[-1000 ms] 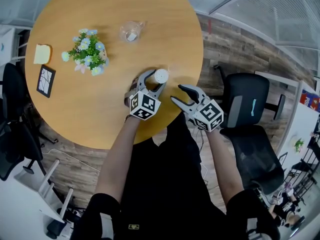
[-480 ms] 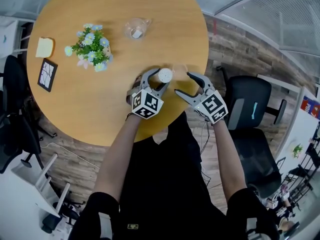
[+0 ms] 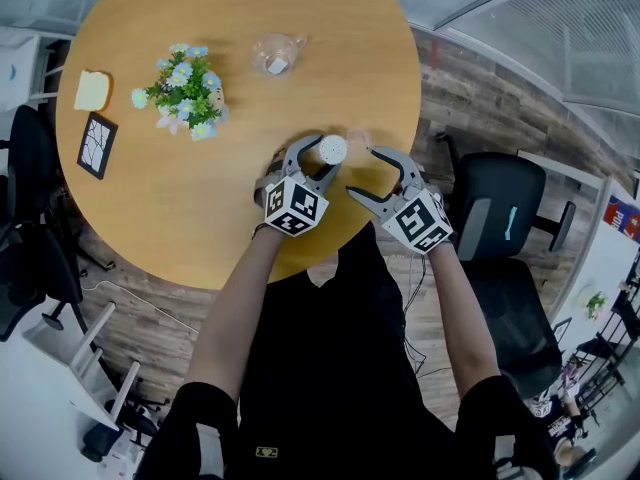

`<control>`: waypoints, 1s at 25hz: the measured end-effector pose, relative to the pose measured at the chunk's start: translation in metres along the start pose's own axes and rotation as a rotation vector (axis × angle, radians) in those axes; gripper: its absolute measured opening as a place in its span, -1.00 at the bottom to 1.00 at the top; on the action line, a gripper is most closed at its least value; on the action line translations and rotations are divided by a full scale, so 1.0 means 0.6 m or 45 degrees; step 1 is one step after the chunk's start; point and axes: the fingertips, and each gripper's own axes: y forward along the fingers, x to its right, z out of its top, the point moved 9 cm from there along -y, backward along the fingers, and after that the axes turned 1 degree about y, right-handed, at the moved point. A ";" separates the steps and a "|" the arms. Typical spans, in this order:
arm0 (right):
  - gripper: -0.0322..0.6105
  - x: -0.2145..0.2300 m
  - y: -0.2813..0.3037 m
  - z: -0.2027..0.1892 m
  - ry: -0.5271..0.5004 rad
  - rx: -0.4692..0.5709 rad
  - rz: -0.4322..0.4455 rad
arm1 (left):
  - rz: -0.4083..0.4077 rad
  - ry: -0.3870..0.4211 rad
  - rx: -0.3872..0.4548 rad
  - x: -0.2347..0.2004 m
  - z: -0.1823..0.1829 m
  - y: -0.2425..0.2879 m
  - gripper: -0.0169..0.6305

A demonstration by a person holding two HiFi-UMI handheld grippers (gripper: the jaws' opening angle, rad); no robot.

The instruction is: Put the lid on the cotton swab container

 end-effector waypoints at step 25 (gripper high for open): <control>0.07 -0.052 0.042 0.048 -0.539 -0.137 0.032 | -0.006 0.000 -0.005 0.001 0.001 0.000 -0.20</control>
